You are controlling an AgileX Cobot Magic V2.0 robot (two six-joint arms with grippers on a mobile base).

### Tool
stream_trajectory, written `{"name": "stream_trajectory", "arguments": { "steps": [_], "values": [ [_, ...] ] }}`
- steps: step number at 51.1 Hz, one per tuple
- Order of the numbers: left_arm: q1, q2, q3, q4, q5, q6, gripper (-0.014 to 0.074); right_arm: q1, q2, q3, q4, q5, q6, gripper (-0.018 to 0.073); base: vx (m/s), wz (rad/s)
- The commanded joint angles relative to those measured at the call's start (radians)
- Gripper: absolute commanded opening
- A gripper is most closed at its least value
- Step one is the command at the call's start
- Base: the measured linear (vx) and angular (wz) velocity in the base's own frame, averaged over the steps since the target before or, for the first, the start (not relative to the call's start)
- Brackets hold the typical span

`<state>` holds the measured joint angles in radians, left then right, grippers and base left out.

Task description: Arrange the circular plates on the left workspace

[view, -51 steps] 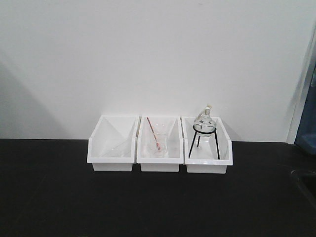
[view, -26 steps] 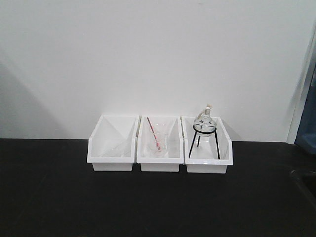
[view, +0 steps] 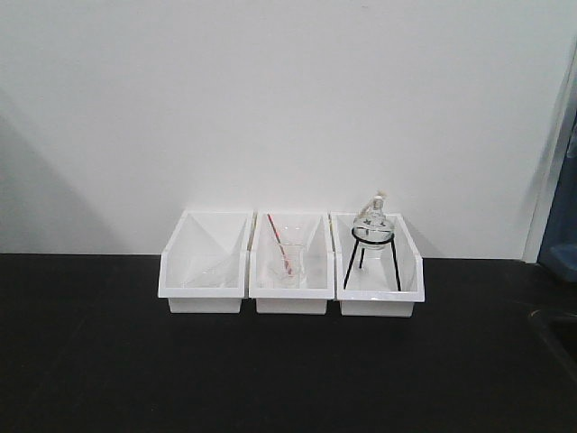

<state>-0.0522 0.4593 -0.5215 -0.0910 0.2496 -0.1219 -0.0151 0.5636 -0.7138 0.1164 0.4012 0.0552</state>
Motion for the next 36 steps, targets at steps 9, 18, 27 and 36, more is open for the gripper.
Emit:
{"name": "stream_trajectory", "arguments": {
  "steps": [9, 18, 27, 36],
  "values": [
    [-0.005, 0.435, -0.230, -0.472, 0.262, 0.367, 0.0000, -0.005, 0.427, -0.259, 0.481, 0.397, -0.379, -0.0002, 0.00, 0.00],
    [0.028, 0.640, -0.257, -1.028, 0.481, 0.807, 0.0000, -0.021, 0.648, -0.271, 0.876, 0.595, -0.669, -0.0002, 0.00, 0.00],
    [0.121, 0.754, -0.255, -1.248, 0.673, 0.934, 0.0000, -0.138, 0.751, -0.271, 1.053, 0.781, -0.804, -0.0002, 0.00, 0.00],
    [0.318, 0.771, -0.184, -1.241, 0.720, 0.942, 0.0000, -0.330, 0.770, -0.231, 1.209, 0.836, -0.830, -0.0002, 0.00, 0.00]
  ]
}}
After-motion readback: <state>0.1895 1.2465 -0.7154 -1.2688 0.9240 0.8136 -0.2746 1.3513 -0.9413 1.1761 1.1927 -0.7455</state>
